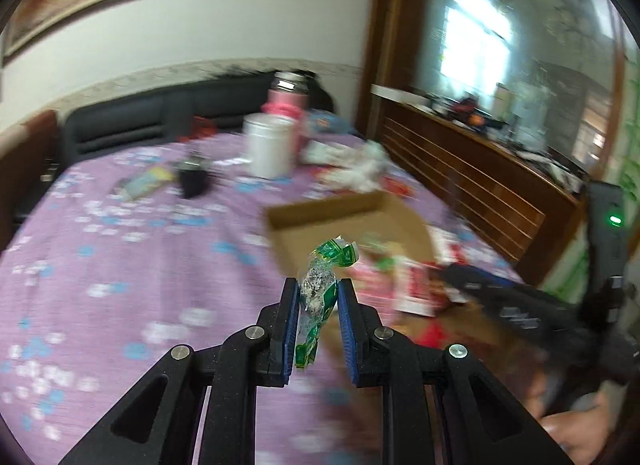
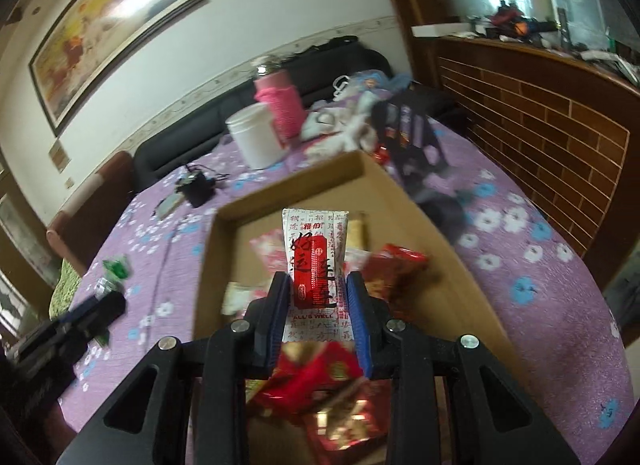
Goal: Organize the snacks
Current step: 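Carry both snacks into the box and open both tools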
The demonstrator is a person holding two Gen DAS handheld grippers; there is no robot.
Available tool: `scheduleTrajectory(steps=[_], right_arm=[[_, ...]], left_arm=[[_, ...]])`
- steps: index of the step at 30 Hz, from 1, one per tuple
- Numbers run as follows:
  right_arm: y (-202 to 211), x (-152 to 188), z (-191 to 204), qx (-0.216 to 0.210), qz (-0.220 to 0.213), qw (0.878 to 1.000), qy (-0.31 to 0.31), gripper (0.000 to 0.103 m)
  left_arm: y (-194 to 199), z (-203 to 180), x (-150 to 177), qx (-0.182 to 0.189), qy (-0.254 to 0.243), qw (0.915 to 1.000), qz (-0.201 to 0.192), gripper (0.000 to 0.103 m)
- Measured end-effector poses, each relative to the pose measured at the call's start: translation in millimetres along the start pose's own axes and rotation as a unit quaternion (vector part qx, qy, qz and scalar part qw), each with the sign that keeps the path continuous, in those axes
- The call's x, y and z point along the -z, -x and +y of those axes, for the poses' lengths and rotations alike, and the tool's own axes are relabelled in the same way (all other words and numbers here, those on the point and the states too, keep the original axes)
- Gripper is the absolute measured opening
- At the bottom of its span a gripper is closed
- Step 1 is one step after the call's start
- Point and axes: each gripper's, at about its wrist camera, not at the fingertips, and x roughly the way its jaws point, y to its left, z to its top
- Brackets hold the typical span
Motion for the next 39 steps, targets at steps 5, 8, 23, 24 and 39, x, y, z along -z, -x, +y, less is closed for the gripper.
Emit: scheduleTrajectory(steps=[5, 8, 23, 24, 39], right_arm=[[-13.3, 0.5, -19.0, 0.025, 0.012, 0.999, -0.017, 0.028], [-19.7, 3.7, -30.6, 0.021, 0.028, 0.999, -0.032, 0.028], [-35.3, 9.9, -16.5, 0.042, 0.052, 0.998, 0.001, 0.030], [-35.4, 10.0, -15.5, 0.043, 0.052, 0.998, 0.004, 0.030], [-24.7, 8.0, -13.3, 0.065, 0.025, 0.997, 0.012, 0.047]], left_arm=[[-29.1, -50.9, 19.4, 0.024, -0.041, 0.9986, 0.025, 0.019], [-41.2, -57.9, 30.5, 0.011, -0.060, 0.9977, 0.031, 0.019], [-44.2, -55.3, 49.7, 0.004, -0.086, 0.9959, 0.029, 0.019], [-43.9, -55.2, 49.6, 0.004, -0.085, 0.9959, 0.029, 0.019], [-38.5, -60.1, 52.0, -0.005, -0.099, 0.9950, 0.015, 0.023]])
